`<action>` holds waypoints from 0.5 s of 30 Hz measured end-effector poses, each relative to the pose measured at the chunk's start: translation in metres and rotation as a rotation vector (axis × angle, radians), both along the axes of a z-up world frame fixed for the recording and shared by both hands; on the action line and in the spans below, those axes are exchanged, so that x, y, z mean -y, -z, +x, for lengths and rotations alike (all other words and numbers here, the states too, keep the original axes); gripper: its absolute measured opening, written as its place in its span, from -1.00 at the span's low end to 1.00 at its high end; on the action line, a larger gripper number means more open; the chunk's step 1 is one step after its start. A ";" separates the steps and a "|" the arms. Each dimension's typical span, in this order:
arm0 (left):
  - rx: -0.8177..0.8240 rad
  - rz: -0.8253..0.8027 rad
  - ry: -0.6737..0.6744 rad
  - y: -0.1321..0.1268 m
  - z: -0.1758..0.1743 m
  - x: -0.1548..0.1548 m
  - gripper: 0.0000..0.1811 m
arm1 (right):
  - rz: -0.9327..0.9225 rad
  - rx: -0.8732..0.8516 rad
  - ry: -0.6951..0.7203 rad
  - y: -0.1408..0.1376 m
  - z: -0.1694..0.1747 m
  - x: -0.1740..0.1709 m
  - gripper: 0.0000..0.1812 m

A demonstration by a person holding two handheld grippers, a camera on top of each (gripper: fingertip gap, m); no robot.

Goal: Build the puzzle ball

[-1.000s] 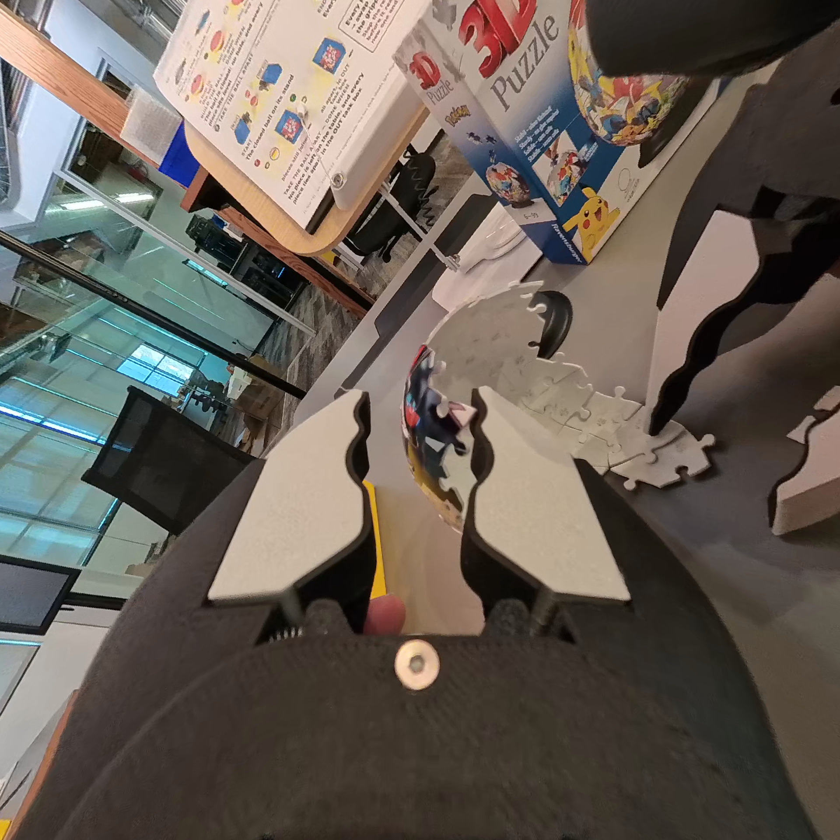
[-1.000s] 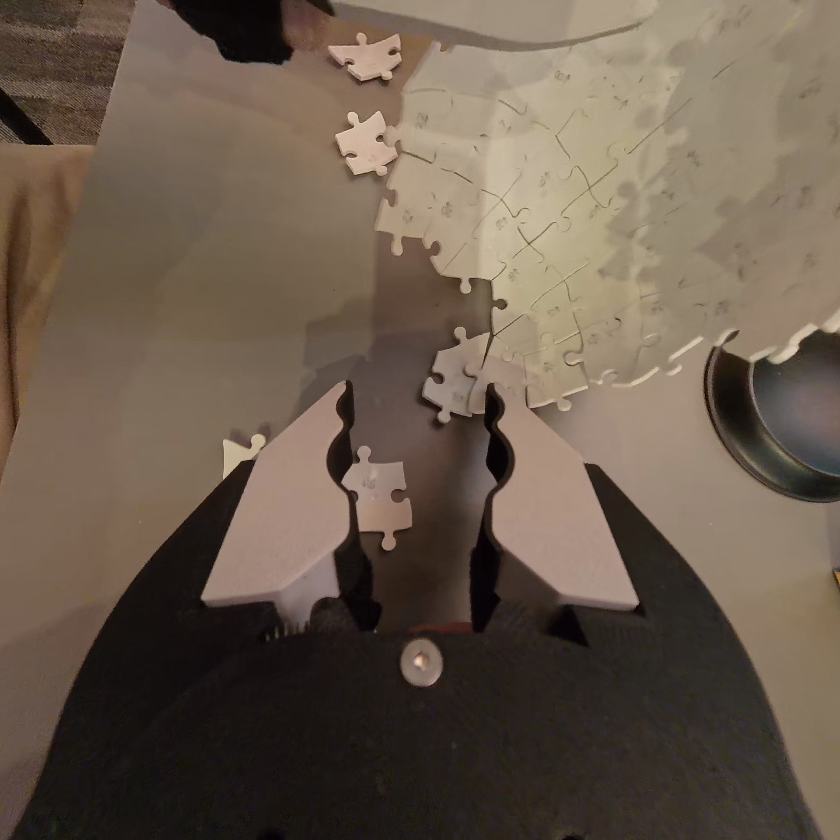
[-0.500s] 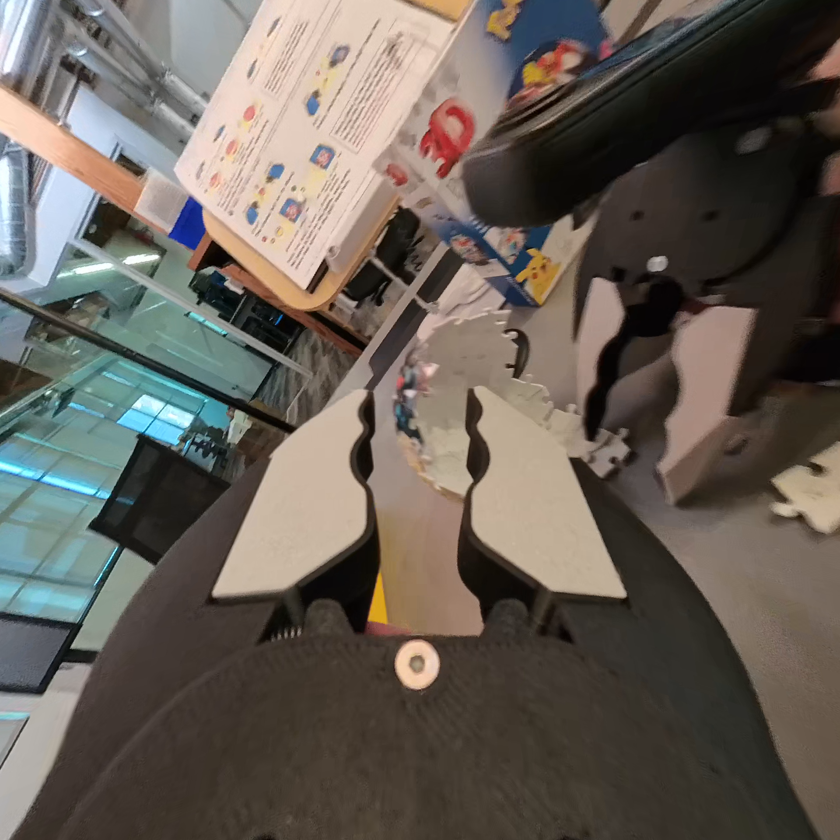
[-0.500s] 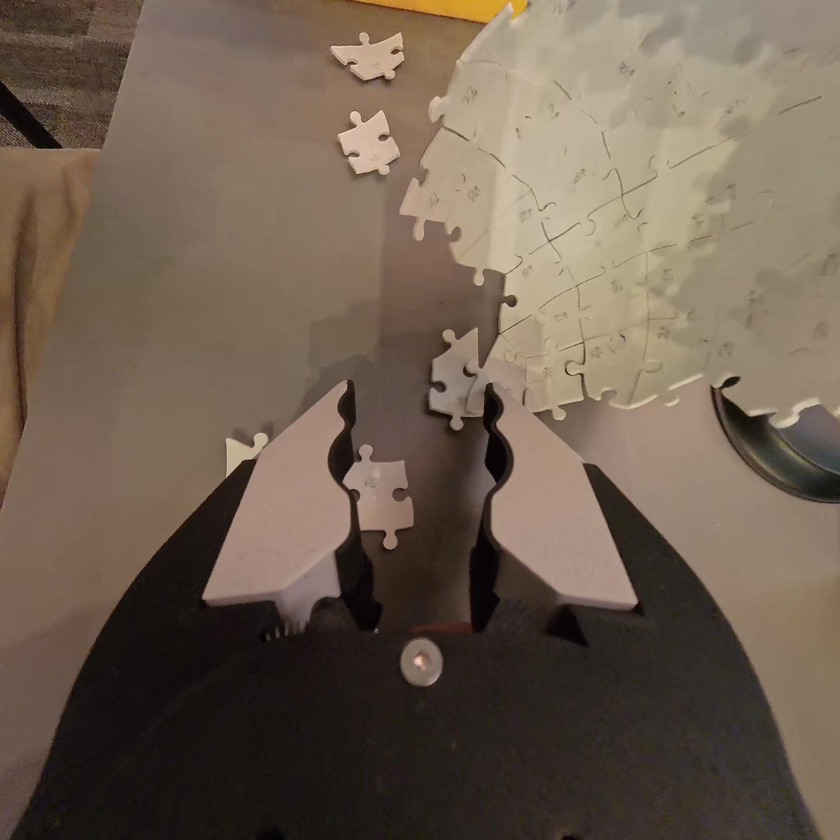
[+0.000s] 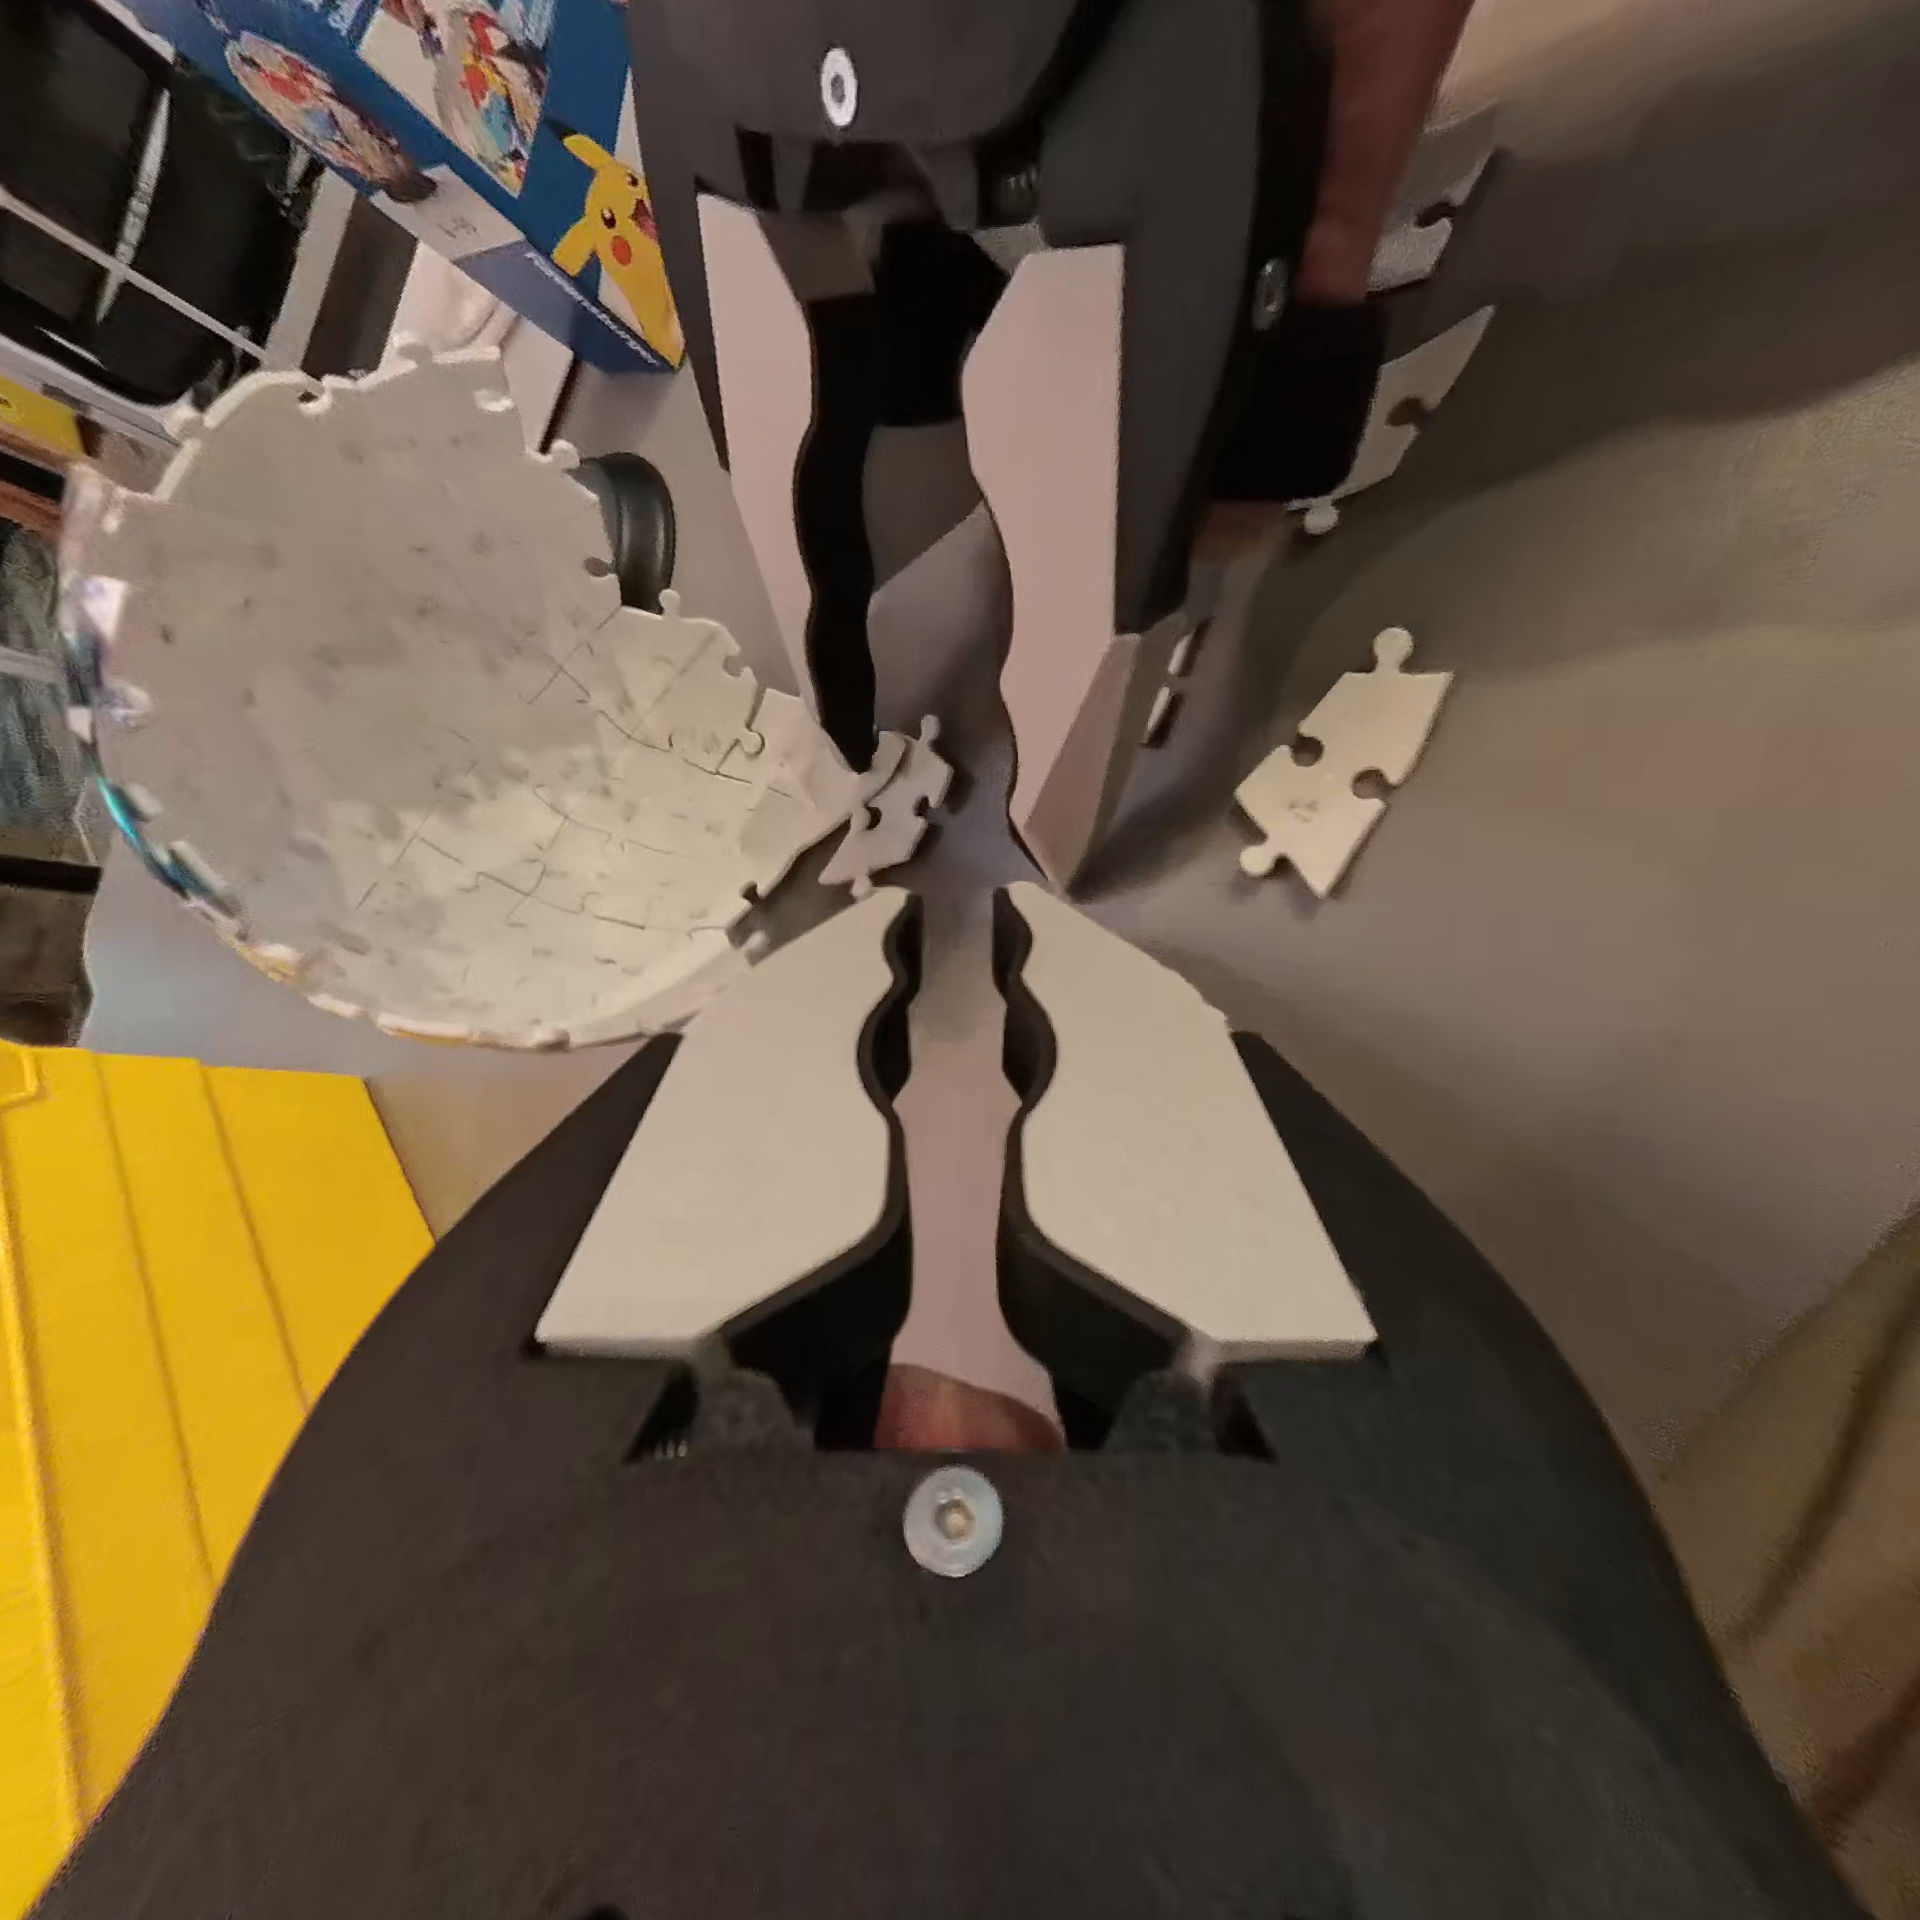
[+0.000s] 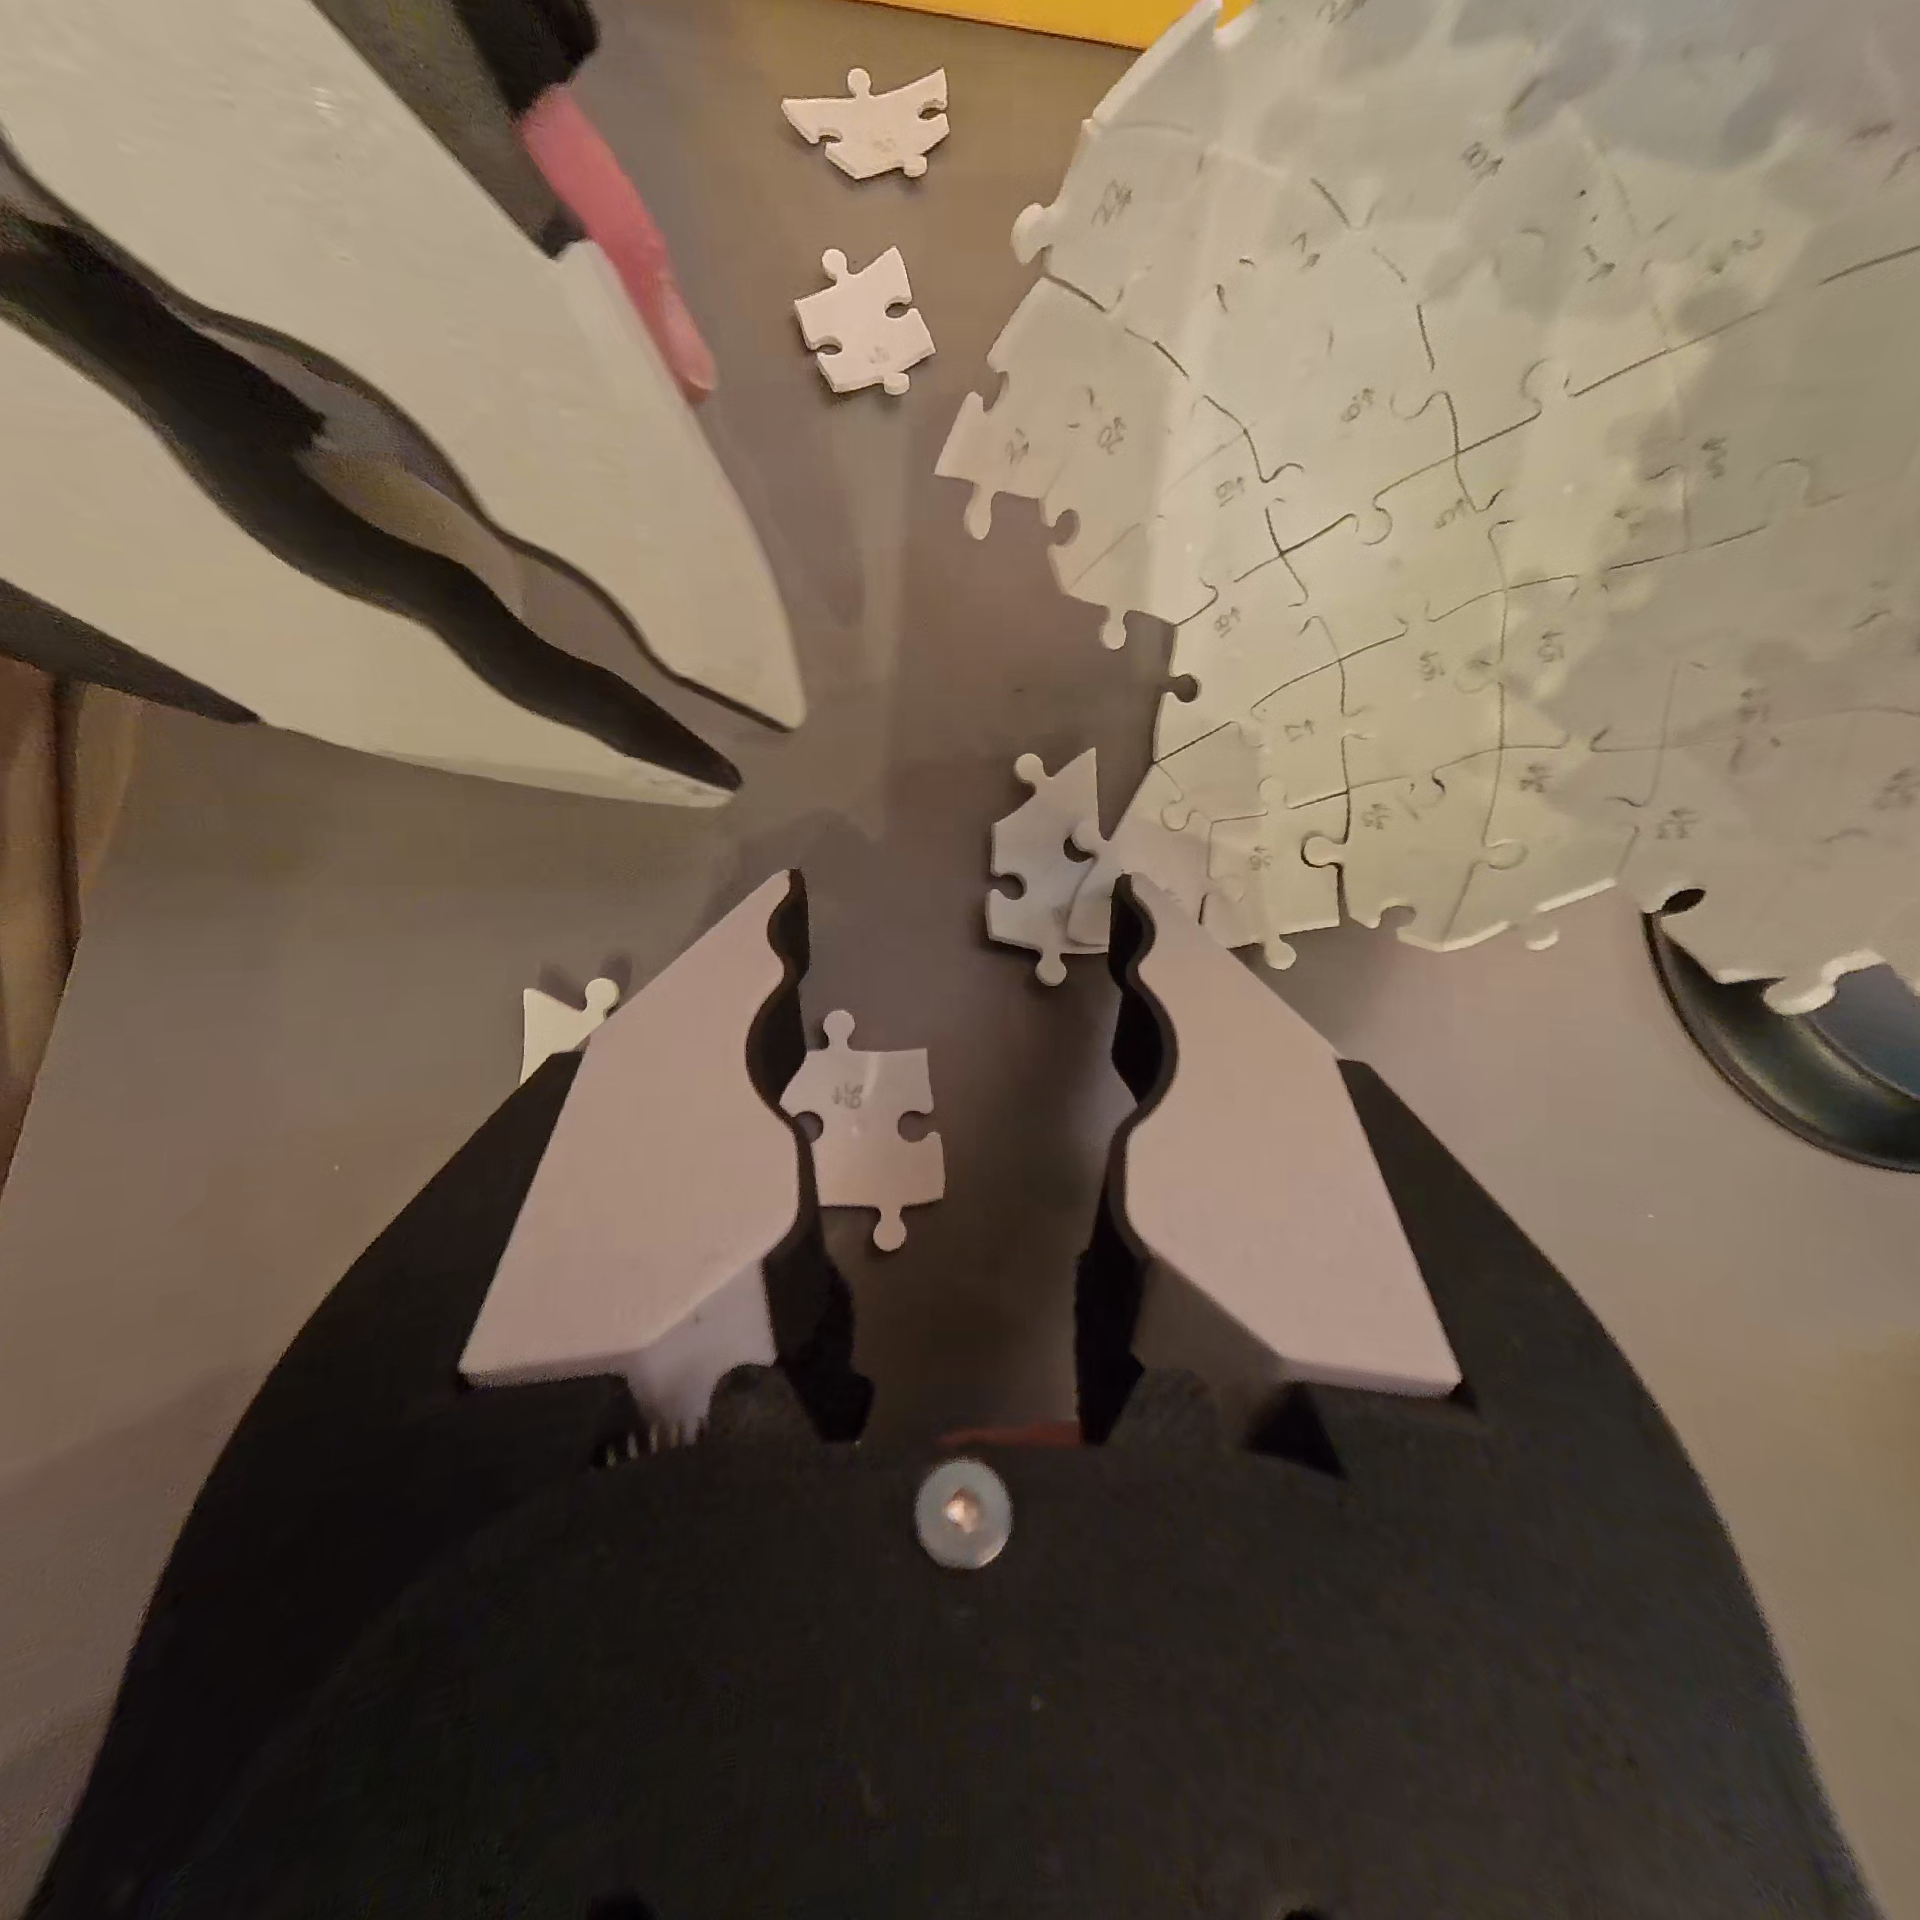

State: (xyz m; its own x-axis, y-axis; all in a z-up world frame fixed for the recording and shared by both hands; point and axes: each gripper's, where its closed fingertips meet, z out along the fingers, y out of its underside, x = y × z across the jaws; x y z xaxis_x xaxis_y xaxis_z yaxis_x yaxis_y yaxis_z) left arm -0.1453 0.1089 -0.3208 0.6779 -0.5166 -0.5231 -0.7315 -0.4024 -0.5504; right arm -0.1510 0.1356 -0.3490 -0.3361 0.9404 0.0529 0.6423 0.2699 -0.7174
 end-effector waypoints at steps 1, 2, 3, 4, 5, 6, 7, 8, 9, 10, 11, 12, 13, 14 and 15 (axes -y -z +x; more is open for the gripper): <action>-0.003 -0.008 0.009 0.002 0.002 -0.002 -0.83 | -0.001 0.000 -0.001 0.000 0.000 0.000 -0.37; -0.006 -0.026 0.018 0.006 0.004 -0.004 -0.80 | -0.003 0.000 -0.002 0.000 0.000 0.000 -0.36; -0.011 -0.033 0.021 0.009 0.004 -0.007 -0.78 | -0.003 0.000 -0.004 0.000 0.000 0.000 -0.36; -0.018 -0.039 0.022 0.011 0.002 -0.009 -0.79 | -0.003 0.000 -0.003 0.000 0.000 0.000 -0.37; -0.018 -0.048 0.026 0.013 0.001 -0.011 -0.79 | -0.003 -0.001 -0.001 0.000 0.000 -0.001 -0.40; -0.005 -0.053 0.022 0.014 0.000 -0.012 -0.79 | -0.005 -0.002 -0.001 0.000 0.001 -0.002 -0.40; 0.013 -0.059 0.019 0.015 0.000 -0.013 -0.79 | -0.007 -0.002 -0.003 0.000 0.001 -0.002 -0.40; 0.019 -0.067 0.025 0.016 0.000 -0.014 -0.80 | -0.008 -0.002 -0.007 0.000 0.001 -0.002 -0.40; 0.018 -0.064 0.037 0.017 0.000 -0.015 -0.80 | -0.009 0.000 -0.012 0.000 0.001 -0.002 -0.39; 0.017 -0.059 0.042 0.017 -0.001 -0.015 -0.79 | -0.009 0.002 -0.017 0.000 0.002 -0.002 -0.39; 0.024 -0.060 0.038 0.017 -0.001 -0.016 -0.76 | -0.010 0.004 -0.022 0.000 0.002 -0.002 -0.39; 0.029 -0.069 0.035 0.019 -0.002 -0.017 -0.74 | -0.010 0.005 -0.029 0.000 0.002 -0.002 -0.39; 0.029 -0.077 0.036 0.021 -0.003 -0.017 -0.73 | -0.012 0.007 -0.036 0.000 0.002 -0.002 -0.39; 0.027 -0.085 0.036 0.023 -0.003 -0.016 -0.73 | -0.015 0.009 -0.041 0.000 0.003 -0.001 -0.38; 0.028 -0.084 0.040 0.025 -0.002 -0.017 -0.75 | -0.016 0.012 -0.048 0.000 0.003 -0.001 -0.37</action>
